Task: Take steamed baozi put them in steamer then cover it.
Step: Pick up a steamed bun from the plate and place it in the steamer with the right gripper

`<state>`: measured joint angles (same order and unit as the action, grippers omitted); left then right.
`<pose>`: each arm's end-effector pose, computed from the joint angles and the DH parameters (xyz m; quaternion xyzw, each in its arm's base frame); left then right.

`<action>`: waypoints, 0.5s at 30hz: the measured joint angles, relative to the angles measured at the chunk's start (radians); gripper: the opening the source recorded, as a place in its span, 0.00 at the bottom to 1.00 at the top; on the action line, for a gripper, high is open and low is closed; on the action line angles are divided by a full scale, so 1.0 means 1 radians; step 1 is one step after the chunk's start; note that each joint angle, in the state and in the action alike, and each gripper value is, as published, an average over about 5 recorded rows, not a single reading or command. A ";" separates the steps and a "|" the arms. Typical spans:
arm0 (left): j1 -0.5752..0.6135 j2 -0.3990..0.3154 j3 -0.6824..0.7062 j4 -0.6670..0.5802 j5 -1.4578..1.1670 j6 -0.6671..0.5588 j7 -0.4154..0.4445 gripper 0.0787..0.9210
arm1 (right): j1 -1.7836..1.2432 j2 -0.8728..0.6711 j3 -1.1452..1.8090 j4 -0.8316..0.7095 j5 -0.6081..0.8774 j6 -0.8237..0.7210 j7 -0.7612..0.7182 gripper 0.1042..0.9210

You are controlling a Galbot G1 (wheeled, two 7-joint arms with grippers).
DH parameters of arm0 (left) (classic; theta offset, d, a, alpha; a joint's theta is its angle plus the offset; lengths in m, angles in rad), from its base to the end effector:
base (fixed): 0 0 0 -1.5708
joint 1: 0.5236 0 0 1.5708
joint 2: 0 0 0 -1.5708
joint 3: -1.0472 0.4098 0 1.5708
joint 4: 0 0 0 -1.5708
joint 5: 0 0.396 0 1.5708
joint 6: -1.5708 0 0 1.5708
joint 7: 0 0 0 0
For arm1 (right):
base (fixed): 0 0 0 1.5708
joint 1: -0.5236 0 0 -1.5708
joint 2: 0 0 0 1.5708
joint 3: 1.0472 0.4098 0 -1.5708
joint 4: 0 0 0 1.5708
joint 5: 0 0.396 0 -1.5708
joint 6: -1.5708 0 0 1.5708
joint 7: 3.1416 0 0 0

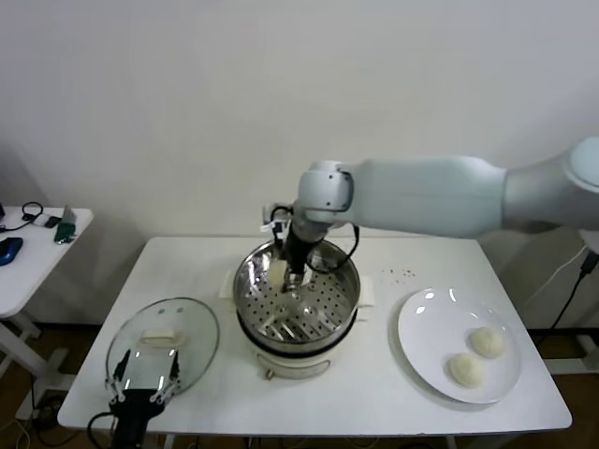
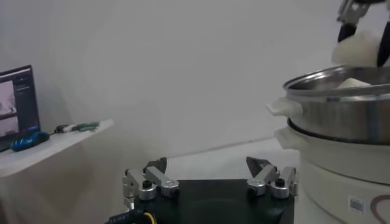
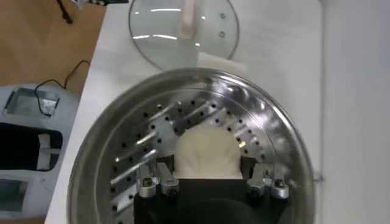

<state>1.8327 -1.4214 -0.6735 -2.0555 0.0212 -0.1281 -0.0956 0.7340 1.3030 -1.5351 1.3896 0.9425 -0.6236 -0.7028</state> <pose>0.0929 0.0853 -0.3970 0.0544 -0.9886 -0.1190 0.0748 0.5809 0.2045 -0.0626 0.5587 -0.5551 0.5039 0.3547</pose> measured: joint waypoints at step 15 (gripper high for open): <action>-0.007 0.006 0.002 0.008 0.001 0.004 0.000 0.88 | -0.103 0.120 -0.016 -0.124 -0.056 0.017 -0.015 0.71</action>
<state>1.8259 -1.4152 -0.6711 -2.0477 0.0219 -0.1240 -0.0955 0.6305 1.4231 -1.5515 1.2658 0.8865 -0.6071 -0.7175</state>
